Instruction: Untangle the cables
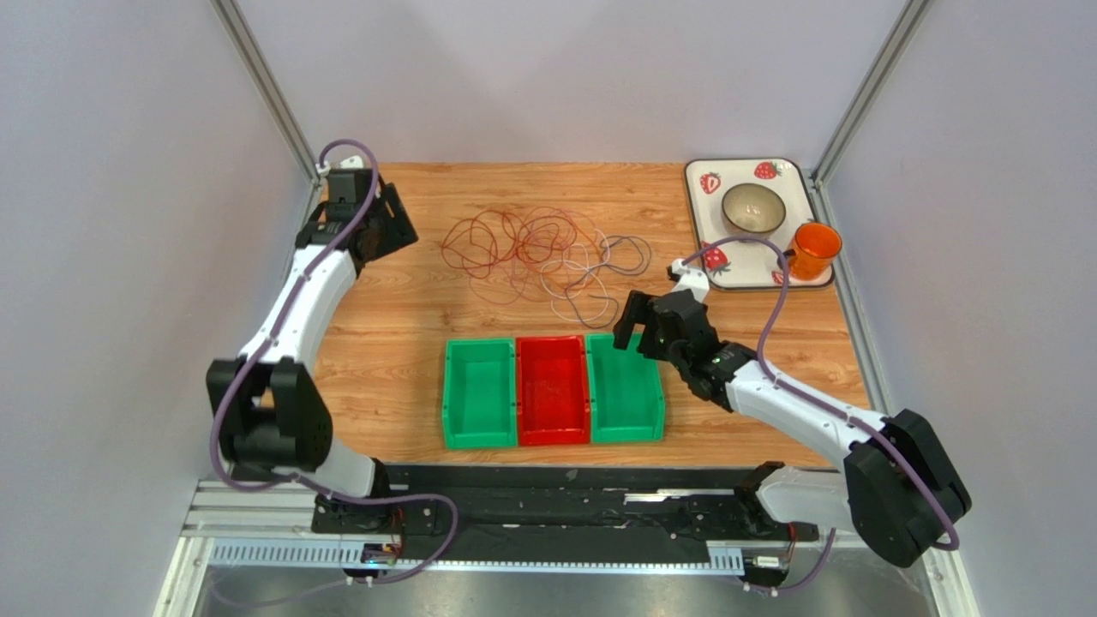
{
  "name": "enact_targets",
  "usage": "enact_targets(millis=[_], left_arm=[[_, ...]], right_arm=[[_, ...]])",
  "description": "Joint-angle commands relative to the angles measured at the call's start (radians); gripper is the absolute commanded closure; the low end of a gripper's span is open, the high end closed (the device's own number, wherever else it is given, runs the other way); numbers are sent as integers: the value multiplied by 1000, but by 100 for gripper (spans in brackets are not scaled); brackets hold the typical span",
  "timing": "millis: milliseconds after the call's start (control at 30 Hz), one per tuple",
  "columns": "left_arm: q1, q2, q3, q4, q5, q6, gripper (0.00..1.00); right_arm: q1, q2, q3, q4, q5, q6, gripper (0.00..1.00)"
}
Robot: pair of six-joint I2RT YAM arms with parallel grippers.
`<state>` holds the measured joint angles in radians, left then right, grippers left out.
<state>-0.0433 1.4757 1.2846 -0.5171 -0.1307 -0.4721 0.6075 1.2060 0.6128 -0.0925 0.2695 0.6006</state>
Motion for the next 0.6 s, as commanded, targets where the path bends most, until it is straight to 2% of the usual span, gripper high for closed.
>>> enact_targets(millis=[0,200,333,567], left_arm=[[-7,150,148,-18,123,26,31],[-194,320,349,-84,10,151,29],[-240,454,469,-121,64,158,31],[-325,667,677,-129,57,265,35]], right_arm=[[3,-49,4,46,46,-10,5],[-32,-255,-181,117,166,120,0],[-96,-371,-274,195,151,165,0],[-114,-269,-216,192,76,134,0]])
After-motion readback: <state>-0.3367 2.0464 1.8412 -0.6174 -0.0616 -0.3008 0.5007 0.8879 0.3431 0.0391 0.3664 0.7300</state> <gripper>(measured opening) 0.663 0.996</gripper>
